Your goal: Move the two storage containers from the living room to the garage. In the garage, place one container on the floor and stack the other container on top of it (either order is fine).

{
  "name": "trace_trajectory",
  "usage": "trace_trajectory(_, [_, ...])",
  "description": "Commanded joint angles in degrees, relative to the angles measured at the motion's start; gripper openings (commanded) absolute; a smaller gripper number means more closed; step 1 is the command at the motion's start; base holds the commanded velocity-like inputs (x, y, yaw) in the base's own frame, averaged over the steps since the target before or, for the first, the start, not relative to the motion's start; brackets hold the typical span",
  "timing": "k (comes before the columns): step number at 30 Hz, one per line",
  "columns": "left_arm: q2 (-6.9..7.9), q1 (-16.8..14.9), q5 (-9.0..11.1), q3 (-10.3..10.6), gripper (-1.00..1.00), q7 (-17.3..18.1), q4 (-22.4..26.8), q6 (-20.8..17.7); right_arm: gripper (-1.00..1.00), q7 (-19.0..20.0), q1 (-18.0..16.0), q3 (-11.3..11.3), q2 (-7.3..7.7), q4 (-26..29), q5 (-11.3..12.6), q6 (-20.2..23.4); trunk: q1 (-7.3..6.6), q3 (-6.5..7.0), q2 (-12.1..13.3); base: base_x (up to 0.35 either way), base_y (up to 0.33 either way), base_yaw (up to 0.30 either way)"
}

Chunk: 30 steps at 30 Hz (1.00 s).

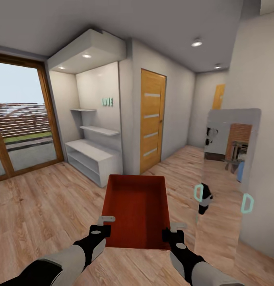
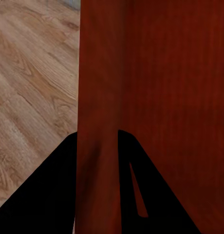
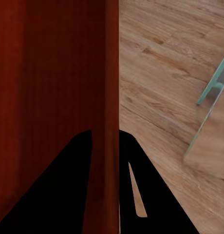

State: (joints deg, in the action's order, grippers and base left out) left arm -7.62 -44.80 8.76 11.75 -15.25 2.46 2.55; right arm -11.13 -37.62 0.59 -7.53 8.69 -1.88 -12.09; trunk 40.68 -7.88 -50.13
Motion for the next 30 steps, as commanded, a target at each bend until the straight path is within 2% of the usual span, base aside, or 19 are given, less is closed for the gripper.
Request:
trace_trajectory(1, [1.03,-0.03,0.82,-1.28,-1.0,-1.18,-0.18,0.26,-1.0,0.32,-0.08,-1.9,-0.03,1.42,-0.89,-1.01,0.04,-0.09,-0.07,0.325,0.0,0.0])
trace_trajectory(18, [1.03,-0.03,0.82,-1.29,-1.0,-1.18,-0.18,0.26,-1.0,0.29,-0.08,-1.9,-0.07,1.42,-0.87,-1.09,0.04,-0.09,-0.07,0.325,0.02,-0.01])
trace_trajectory(30, [1.03,-0.03,0.82,-1.29,-1.0,-1.18,-0.09,0.26,-1.0,0.29,-0.08,-1.9,-0.1,1.42,-0.93,-1.06,0.04,-0.09,-0.07,0.325,0.125,-0.254])
